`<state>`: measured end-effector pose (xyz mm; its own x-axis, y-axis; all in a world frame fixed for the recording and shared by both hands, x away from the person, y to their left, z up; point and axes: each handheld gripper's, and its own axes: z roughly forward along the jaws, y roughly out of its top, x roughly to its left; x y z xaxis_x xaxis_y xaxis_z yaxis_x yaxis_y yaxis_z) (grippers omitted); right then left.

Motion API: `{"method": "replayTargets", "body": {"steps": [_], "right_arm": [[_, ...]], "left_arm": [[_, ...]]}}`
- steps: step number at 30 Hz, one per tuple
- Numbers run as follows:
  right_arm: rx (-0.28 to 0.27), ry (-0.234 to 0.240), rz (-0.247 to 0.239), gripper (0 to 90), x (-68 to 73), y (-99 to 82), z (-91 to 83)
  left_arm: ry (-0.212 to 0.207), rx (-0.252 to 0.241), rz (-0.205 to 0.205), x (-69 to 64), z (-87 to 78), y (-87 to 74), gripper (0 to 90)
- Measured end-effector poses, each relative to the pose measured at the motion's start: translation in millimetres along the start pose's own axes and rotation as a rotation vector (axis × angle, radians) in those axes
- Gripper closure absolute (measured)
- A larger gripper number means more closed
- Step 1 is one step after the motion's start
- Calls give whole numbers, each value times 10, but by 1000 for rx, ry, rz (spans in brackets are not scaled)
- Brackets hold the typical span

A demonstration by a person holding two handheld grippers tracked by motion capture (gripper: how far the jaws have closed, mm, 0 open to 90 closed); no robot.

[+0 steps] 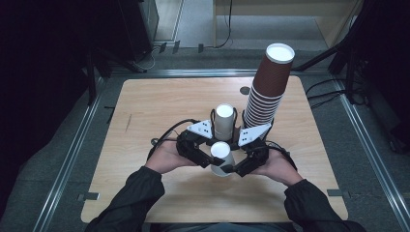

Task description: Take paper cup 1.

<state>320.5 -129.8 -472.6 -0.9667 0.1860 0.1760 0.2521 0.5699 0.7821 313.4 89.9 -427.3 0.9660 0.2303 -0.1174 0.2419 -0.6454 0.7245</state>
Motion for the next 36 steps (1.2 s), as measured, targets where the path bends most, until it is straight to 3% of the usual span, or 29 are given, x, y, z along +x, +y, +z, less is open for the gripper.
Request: {"method": "replayTargets", "body": {"steps": [8, 15, 18, 21, 25, 31, 36], "right_arm": [[15, 14, -12, 265, 18, 23, 92], [29, 8, -28, 297, 16, 20, 104], [25, 8, -28, 305, 17, 20, 95], [37, 0, -12, 308, 1, 6, 81], [34, -10, -7, 309, -28, -9, 46], [15, -35, 7, 311, -47, -36, -67], [-54, -48, 25, 316, -87, -86, -197]], "left_arm": [[1, 7, -10, 3, 29, -32, 344], [-17, 7, -47, 40, 55, -62, 342], [-9, -4, -41, 37, 45, -63, 334], [10, -15, -47, 32, 29, -57, 210], [23, -28, -84, 48, -4, -73, 173], [15, -52, -116, 66, -68, -146, 160], [23, -51, -132, 72, -78, -250, 152]]}}
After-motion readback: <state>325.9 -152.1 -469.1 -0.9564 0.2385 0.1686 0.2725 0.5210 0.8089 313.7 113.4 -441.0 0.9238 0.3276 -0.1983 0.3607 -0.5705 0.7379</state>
